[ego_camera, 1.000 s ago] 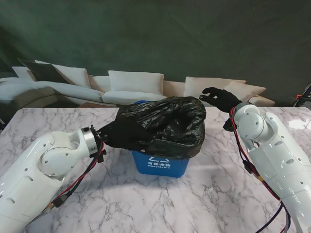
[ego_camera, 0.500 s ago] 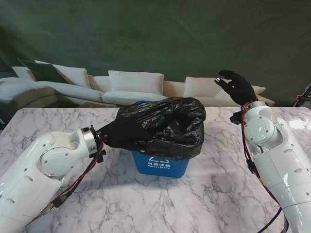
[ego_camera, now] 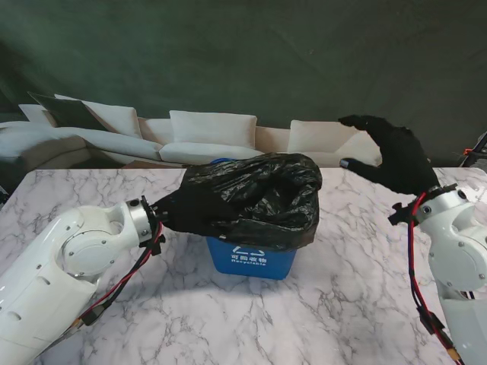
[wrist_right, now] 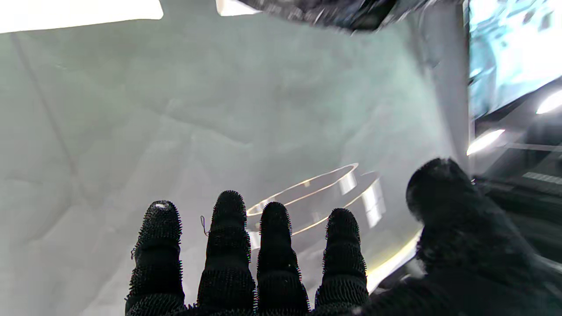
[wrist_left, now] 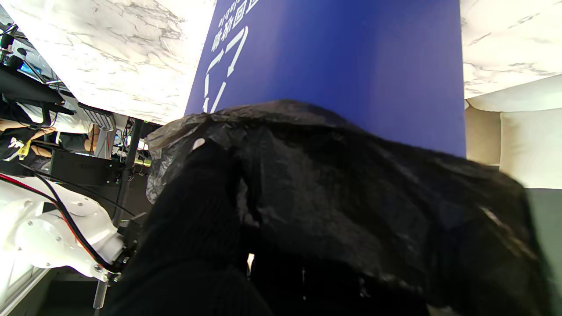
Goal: Fit the garbage bag over the bin
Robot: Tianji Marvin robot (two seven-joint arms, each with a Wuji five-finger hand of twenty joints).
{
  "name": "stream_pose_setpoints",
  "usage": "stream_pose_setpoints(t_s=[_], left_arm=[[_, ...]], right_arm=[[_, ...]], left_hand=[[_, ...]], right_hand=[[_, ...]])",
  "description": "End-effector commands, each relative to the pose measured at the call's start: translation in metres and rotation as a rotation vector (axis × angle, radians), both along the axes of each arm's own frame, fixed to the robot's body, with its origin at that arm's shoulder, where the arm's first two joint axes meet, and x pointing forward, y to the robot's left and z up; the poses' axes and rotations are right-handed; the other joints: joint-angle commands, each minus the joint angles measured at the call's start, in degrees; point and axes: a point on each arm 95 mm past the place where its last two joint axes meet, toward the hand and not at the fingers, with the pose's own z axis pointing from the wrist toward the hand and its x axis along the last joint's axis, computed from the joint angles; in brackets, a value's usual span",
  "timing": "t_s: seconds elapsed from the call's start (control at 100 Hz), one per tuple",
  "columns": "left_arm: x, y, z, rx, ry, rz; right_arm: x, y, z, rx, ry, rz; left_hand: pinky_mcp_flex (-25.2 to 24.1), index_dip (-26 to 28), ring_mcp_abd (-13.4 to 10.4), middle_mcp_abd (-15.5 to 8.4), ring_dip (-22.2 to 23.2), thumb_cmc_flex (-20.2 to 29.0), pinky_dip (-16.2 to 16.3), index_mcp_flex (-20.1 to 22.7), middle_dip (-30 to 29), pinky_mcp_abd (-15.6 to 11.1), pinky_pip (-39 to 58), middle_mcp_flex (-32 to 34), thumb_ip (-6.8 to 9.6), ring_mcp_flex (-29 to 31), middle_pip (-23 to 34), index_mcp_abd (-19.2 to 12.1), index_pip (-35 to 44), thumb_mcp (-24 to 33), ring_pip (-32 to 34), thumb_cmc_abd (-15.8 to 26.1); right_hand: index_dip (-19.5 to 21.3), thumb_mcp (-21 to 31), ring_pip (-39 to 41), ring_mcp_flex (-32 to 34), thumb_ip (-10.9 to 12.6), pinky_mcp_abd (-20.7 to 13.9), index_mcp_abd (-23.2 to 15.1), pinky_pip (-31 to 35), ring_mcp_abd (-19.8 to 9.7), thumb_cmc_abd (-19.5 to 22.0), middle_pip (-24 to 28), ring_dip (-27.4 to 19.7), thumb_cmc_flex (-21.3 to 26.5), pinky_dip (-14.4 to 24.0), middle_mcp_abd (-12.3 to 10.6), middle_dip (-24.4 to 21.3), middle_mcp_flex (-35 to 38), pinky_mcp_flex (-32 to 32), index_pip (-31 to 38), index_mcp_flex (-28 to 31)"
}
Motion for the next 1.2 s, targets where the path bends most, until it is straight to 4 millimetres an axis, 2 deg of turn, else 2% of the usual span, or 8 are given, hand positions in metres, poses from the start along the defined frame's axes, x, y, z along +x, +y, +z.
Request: stream_pose_setpoints(t_s=[0.0, 0.17, 0.28, 0.39, 0.54, 0.67, 0.77, 1.19], left_arm=[[0.0, -0.002, -0.002, 0.013, 0.007, -0.007], [0.001, -0.005, -0.002, 0.017, 0.008, -0.01], [0.0, -0.007, -0.001, 0.019, 0.0, -0.011], [0.0, -0.008, -0.002, 0.016, 0.002, -0.011], [0.0, -0.009, -0.003, 0.013, 0.007, -0.014], [0.0, -0.009, -0.003, 0.01, 0.009, -0.014], [0.0, -0.01, -0.002, 0.009, 0.008, -0.015], [0.0, -0.01, -0.003, 0.012, 0.012, -0.015]], right_arm=[[-0.007, -0.001, -0.011, -0.036, 0.014, -0.005], [-0.028, 0.012, -0.02, -0.143, 0.019, 0.076], [-0.034, 0.026, -0.026, -0.206, 0.02, 0.145], [-0.033, 0.041, -0.034, -0.272, -0.001, 0.199], [-0.024, 0.056, -0.045, -0.326, -0.026, 0.226], [-0.017, 0.064, -0.051, -0.346, -0.007, 0.243], [-0.015, 0.066, -0.057, -0.378, 0.015, 0.25], [-0.022, 0.069, -0.068, -0.399, 0.042, 0.265]], left_hand=[[-0.2, 0.1, -0.5, -0.9, 0.4, 2.4, -0.1, 2.8, 1.2, 0.5, 1.9, 1.5, 0.21, 1.1, -0.8, -2.9, 1.7, 1.7, 1.2, -0.2], [-0.2, 0.1, -0.5, -0.9, 0.4, 2.4, -0.1, 2.8, 1.2, 0.6, 1.9, 1.5, 0.21, 1.1, -0.7, -2.8, 1.7, 1.6, 1.2, -0.3], [-0.2, 0.1, -0.5, -0.9, 0.4, 2.3, -0.1, 2.8, 1.1, 0.5, 1.9, 1.5, 0.2, 1.2, -0.7, -2.8, 1.6, 1.6, 1.2, -0.3], [-0.2, 0.1, -0.4, -0.8, 0.4, 2.3, -0.1, 2.8, 1.1, 0.6, 1.9, 1.5, 0.21, 1.2, -0.7, -2.8, 1.6, 1.6, 1.2, -0.2], [-0.2, 0.1, -0.5, -0.9, 0.5, 2.2, -0.1, 2.8, 1.1, 0.6, 1.9, 1.6, 0.19, 1.2, -0.6, -2.8, 1.5, 1.6, 1.2, -0.3], [-0.2, 0.1, -0.4, -0.8, 0.5, 2.3, -0.1, 2.8, 1.1, 0.6, 1.9, 1.6, 0.2, 1.3, -0.6, -2.8, 1.5, 1.6, 1.3, -0.2], [-0.2, 0.1, -0.4, -0.9, 0.5, 2.2, -0.1, 2.8, 1.1, 0.7, 1.9, 1.6, 0.18, 1.3, -0.6, -2.8, 1.5, 1.6, 1.3, -0.2], [-0.2, 0.2, -0.4, -0.9, 0.4, 2.2, -0.1, 2.8, 1.0, 0.8, 1.9, 1.7, 0.18, 1.3, -0.6, -2.8, 1.4, 1.6, 1.3, -0.2]], right_hand=[[-1.2, 2.2, -3.1, -2.2, 1.7, -0.8, 2.0, -1.9, 0.2, -2.4, -2.5, -1.8, -2.4, -1.2, -0.5, -0.9, -2.5, -0.2, -1.9, -0.6], [1.3, 8.1, -6.3, -6.4, -1.1, 0.6, -1.7, -8.8, 1.5, -13.0, -4.6, -4.7, -11.3, -7.2, 0.7, -1.6, -1.7, -3.5, -1.8, 5.2], [5.4, 8.2, -6.4, -6.9, -1.9, 1.0, -3.7, -9.8, 2.2, -14.4, -4.1, -4.9, -12.7, -8.1, 1.5, -1.4, -2.3, -3.3, 2.1, 7.9], [10.7, 8.8, -5.6, -5.2, -1.8, 1.0, -2.1, -8.8, 2.4, -15.3, -1.1, -4.6, -12.3, -8.2, 2.2, 0.0, -0.3, -1.6, 6.1, 10.3], [15.8, 6.2, -4.7, -3.1, -1.8, 1.4, -2.2, -6.0, 3.0, -14.9, 3.3, -5.0, -5.7, -9.6, 2.6, 3.0, 1.6, -0.6, 11.5, 14.5], [16.6, 6.7, -4.6, -3.3, -1.2, 1.1, -2.4, -5.1, 3.0, -13.9, 2.8, -5.1, -3.1, -10.2, 3.1, 2.7, 1.1, -0.9, 13.4, 17.7], [16.6, 14.7, -4.3, -3.9, -2.0, 1.3, -2.7, -3.2, 3.1, -15.6, 1.9, -5.5, -7.0, -12.9, 3.3, 1.5, 0.8, -1.6, 13.9, 19.0], [13.3, 8.0, -3.8, -3.6, -2.3, 1.7, 2.8, -2.6, 3.0, -13.7, 0.8, -4.9, -14.2, -14.5, 3.3, 1.0, 1.1, -2.1, 7.0, 15.4]])
